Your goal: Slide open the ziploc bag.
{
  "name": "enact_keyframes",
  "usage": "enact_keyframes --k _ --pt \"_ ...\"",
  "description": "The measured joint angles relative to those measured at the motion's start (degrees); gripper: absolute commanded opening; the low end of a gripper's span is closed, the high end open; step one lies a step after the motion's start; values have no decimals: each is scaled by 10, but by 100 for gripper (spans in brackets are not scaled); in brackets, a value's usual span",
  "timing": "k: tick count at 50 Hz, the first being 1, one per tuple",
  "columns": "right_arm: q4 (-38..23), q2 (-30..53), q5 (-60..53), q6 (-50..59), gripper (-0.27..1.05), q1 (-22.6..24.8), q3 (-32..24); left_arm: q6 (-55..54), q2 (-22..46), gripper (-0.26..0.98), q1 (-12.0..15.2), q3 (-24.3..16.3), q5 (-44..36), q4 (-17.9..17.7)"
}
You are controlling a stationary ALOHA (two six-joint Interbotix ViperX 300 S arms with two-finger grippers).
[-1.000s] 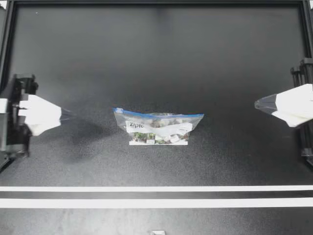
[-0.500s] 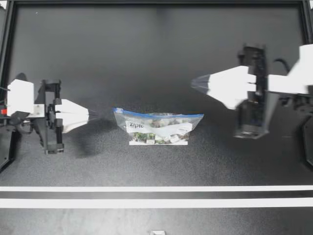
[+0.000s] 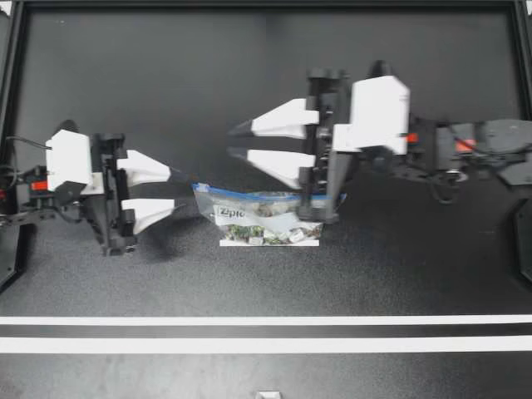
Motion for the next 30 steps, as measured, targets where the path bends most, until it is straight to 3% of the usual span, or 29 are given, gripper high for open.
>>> enact_keyframes --k 15,30 --pt "0 65 49 0 40 0 -46 -11 26 33 0 -25 -6 0" --pt "0 101 86 -1 40 2 -67 -11 26 -15 0 -25 -7 1"
